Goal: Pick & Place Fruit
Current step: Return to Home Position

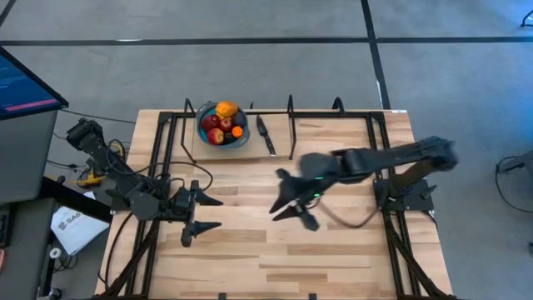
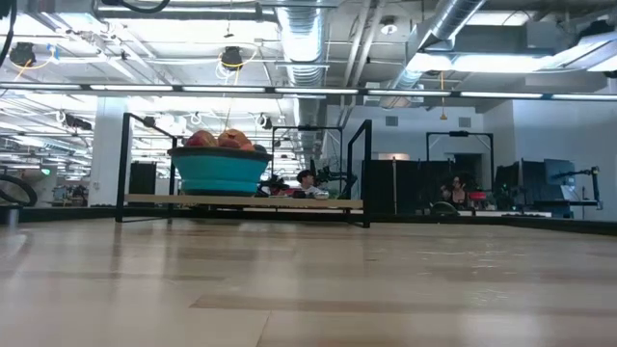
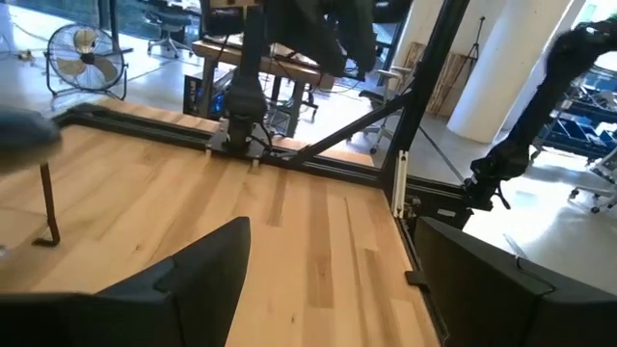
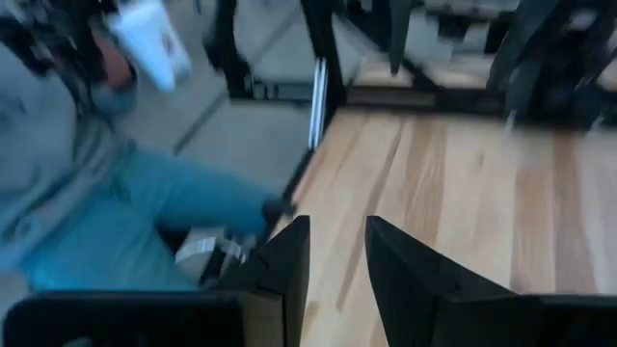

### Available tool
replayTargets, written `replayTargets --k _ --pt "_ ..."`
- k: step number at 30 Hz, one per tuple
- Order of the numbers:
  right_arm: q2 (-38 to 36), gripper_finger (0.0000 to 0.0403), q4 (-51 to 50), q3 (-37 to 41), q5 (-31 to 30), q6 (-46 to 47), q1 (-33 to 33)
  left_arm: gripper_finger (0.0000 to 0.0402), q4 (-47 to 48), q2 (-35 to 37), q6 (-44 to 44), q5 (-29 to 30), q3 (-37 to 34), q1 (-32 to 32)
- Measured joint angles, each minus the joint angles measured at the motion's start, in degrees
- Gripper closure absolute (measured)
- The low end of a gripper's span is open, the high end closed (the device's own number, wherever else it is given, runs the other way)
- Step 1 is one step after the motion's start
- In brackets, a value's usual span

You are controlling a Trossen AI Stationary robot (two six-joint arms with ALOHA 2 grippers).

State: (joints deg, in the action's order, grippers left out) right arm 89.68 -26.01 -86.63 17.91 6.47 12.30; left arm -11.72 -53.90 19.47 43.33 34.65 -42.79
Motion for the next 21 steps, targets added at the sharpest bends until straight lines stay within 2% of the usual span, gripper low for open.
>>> replayTargets --k 3,7,11,13,16,21 --pt "-9.6 0.0305 13.7 14.3 -3.3 2.6 1.3 0.0115 -0.1 1.3 -2.6 -5.4 0.0 5.0" --pt "-21.9 0.0305 28.3 31.3 -8.1 5.8 3.5 0.0129 -0.2 6.1 -7.4 -18.2 0.0 15.5" --pt "-33.0 0.0305 35.1 43.1 -9.1 10.9 4.7 0.0145 2.9 13.9 -12.7 -30.5 0.1 27.0" --pt "-37.3 0.0305 35.4 46.9 -9.4 14.3 4.1 0.0153 7.9 18.0 -13.5 -33.2 0.1 32.1" --pt "-41.8 0.0305 34.3 50.6 -9.6 15.3 2.3 0.0163 15.9 23.5 -13.3 -33.9 0.1 37.6" --pt "-44.4 0.0305 34.8 54.5 -9.5 18.0 1.5 0.0182 23.0 29.6 -12.4 -34.3 -0.1 40.3"
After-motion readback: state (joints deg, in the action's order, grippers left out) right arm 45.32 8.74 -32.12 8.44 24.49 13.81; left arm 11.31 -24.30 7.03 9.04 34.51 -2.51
